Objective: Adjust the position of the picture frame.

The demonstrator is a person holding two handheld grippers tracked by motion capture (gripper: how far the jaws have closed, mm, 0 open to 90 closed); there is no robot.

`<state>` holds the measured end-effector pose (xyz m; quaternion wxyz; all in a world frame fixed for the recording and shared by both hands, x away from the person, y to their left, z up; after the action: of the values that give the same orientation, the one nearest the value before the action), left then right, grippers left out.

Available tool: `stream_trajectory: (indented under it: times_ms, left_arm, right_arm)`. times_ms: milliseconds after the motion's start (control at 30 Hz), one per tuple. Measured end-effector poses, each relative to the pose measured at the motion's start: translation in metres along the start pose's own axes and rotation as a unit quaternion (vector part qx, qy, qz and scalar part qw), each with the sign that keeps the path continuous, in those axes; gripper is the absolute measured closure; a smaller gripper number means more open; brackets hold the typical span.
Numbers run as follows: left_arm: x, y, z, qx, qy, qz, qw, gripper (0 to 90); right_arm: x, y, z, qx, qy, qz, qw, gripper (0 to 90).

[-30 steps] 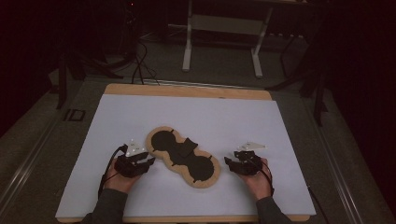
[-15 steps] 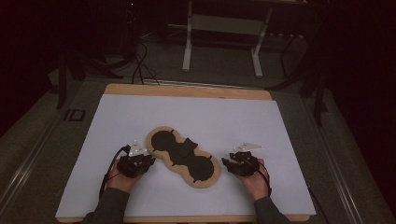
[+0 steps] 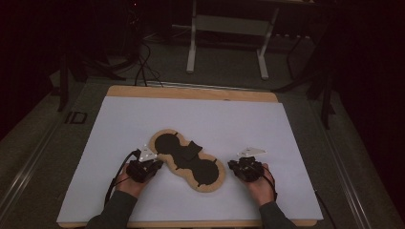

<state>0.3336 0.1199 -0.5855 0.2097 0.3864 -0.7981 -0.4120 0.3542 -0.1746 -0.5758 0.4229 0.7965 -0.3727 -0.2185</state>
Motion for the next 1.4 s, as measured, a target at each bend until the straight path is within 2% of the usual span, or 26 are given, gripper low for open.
stream_trajectory:
  times_ms: [233, 400, 467, 667, 800, 1233, 1400]
  left_arm:
    - [0.007, -0.007, -0.005, -0.003, -0.001, -0.008, 1.0, 89.9]
    - [0.007, -0.007, -0.005, -0.003, -0.005, -0.008, 0.9999, 89.9]
    - [0.007, -0.008, -0.006, -0.003, -0.007, -0.01, 0.9999, 89.9]
    - [0.006, -0.008, -0.007, -0.005, -0.011, -0.01, 0.9999, 90.0]
    - [0.006, -0.01, -0.008, -0.003, -0.004, -0.005, 1.0, 90.0]
    - [0.006, -0.011, -0.01, -0.006, -0.003, -0.014, 0.9999, 90.0]
    - [0.01, -0.011, -0.009, -0.005, -0.004, -0.033, 0.9994, 90.0]
  right_arm:
    - [-0.004, -0.004, -0.003, 0.004, -0.008, -0.018, 0.9998, 85.2]
    - [-0.012, -0.008, -0.003, -0.003, 0.006, -0.025, 0.9997, 85.2]
    - [-0.015, -0.01, -0.003, -0.005, 0.011, -0.028, 0.9995, 87.9]
    - [-0.018, -0.01, -0.003, -0.009, 0.018, -0.03, 0.9993, 89.9]
    - [-0.018, -0.009, -0.002, -0.012, 0.023, -0.028, 0.9993, 90.0]
    - [-0.019, -0.008, -0.001, -0.016, 0.028, -0.03, 0.999, 90.0]
    - [-0.019, -0.009, -0.001, -0.017, 0.028, -0.031, 0.999, 90.0]
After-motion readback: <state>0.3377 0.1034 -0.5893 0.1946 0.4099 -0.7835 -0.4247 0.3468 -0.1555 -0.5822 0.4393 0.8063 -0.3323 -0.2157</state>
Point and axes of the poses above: each handheld gripper's, and its own axes: y roughly backward along the jaws, z roughly out of its underside, x roughly to its right, the point moved 7 cm from there along -y, roughly forward along the jaws, and after that the axes turned 12 degrees about -x, right-handed, at the moved point
